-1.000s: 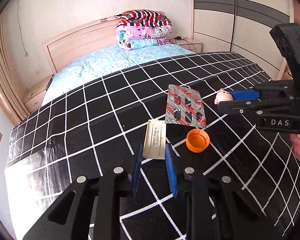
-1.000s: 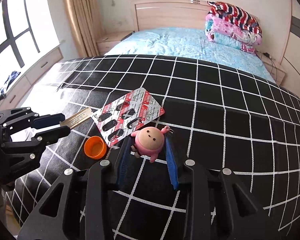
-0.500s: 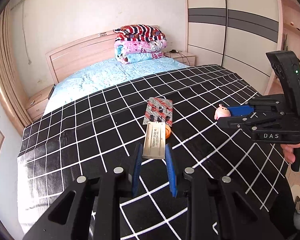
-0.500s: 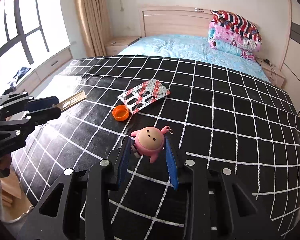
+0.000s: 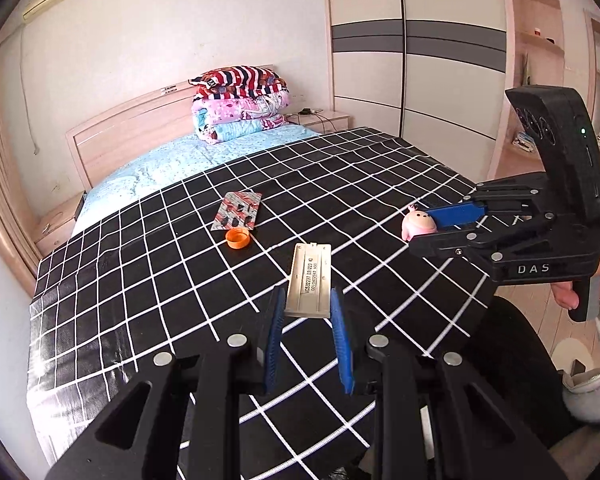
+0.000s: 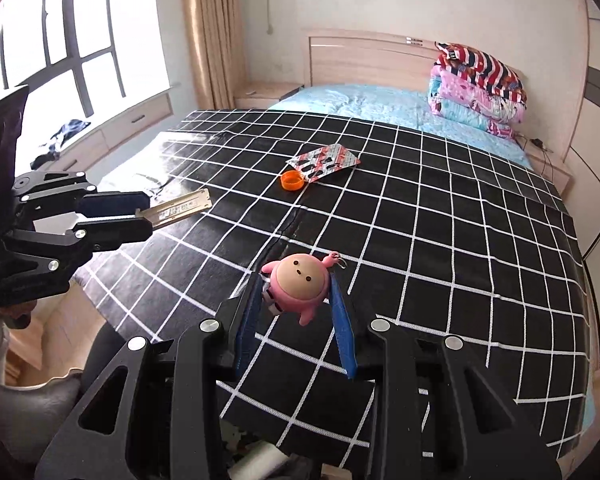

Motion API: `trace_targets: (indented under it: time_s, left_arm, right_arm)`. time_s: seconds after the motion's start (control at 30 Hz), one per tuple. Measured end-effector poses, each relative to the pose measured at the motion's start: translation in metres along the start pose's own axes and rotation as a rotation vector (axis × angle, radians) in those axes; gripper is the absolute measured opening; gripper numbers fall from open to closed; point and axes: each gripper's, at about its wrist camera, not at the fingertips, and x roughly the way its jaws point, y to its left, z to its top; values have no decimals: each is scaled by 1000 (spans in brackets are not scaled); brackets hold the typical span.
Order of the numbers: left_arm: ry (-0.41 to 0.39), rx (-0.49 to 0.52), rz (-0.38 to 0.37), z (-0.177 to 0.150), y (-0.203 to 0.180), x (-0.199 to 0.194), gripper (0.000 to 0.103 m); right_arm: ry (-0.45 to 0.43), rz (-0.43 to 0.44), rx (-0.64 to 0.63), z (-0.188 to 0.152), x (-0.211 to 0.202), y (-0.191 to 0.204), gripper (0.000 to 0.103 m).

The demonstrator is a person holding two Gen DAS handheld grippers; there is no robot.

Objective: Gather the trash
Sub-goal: 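Carry the label card and pig toy over the black trash bin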

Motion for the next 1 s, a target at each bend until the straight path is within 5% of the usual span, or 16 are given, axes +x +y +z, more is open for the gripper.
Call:
trace_targets:
  time_s: [0.47,1.0]
  left_arm:
    - [79,30,-121,-55,-55,-9,23]
    - [332,51,-195,-140,-91,59,23]
  right_arm:
    - [72,119,-80,-80,-21,38,34]
    - [318,127,-120,-156,42,50,34]
